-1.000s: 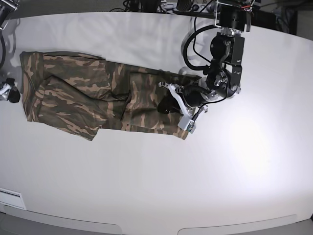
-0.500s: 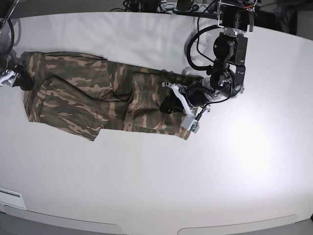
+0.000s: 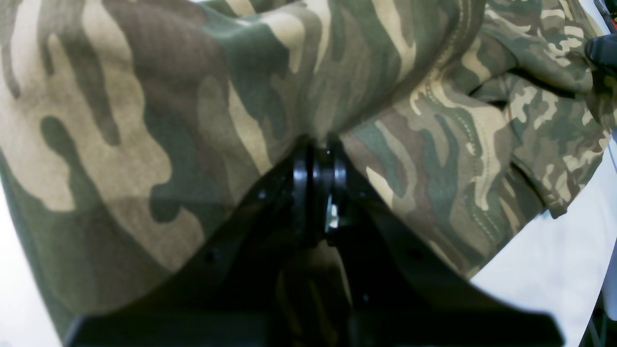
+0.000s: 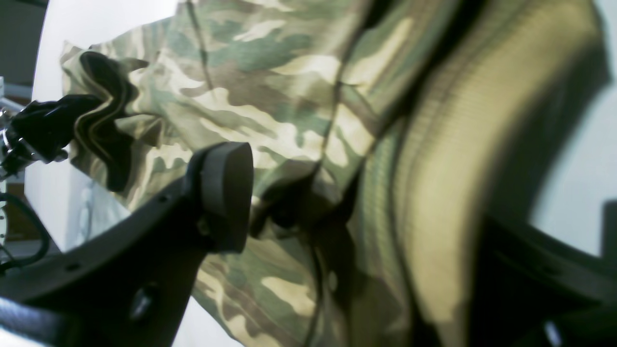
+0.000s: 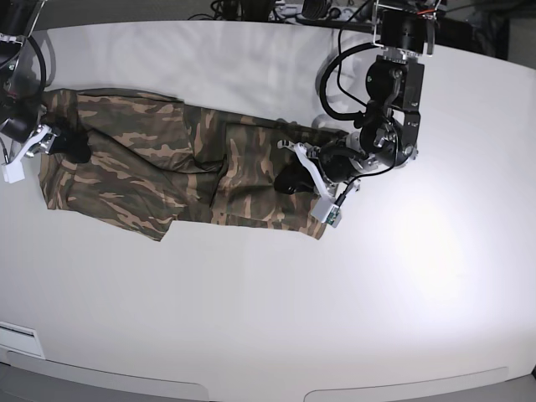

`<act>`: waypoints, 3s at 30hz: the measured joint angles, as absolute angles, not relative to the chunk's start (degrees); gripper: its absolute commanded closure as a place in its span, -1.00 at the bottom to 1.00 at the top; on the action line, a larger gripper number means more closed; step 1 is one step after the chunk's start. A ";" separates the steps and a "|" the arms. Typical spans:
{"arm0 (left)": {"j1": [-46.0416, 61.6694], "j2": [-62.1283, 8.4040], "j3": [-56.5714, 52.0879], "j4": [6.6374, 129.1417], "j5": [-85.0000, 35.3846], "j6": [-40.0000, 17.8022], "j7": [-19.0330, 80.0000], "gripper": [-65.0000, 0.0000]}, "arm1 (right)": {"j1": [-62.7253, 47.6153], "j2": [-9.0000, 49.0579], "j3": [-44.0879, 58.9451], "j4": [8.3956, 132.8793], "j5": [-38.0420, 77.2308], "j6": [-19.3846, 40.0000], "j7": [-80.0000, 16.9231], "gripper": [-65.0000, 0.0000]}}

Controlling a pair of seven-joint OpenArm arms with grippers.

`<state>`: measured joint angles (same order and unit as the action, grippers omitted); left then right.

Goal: Fold the T-shirt properly
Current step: 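Lift the strip end with the left gripper and fold it toward the right gripper, then fold the strip end over with the right gripper toward the left gripper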

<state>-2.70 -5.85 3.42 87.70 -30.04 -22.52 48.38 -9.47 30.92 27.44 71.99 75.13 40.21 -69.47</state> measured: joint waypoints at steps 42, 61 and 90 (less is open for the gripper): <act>-4.16 -11.53 -10.52 89.06 -41.58 -25.76 59.55 0.90 | -6.59 37.12 28.62 97.01 48.47 26.59 -68.12 1.00; -2.39 -10.94 -4.82 89.06 -43.29 -28.53 58.06 0.90 | -6.63 24.32 28.77 116.99 79.75 35.86 -78.87 1.00; -2.87 -12.84 -4.45 89.06 -43.33 -28.58 58.13 0.90 | -6.09 8.08 1.61 116.71 68.93 39.72 -69.80 -0.49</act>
<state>-2.87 -12.84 -4.45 89.06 -43.33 -28.58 58.13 -6.09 8.08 1.61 116.71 68.93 39.72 -69.80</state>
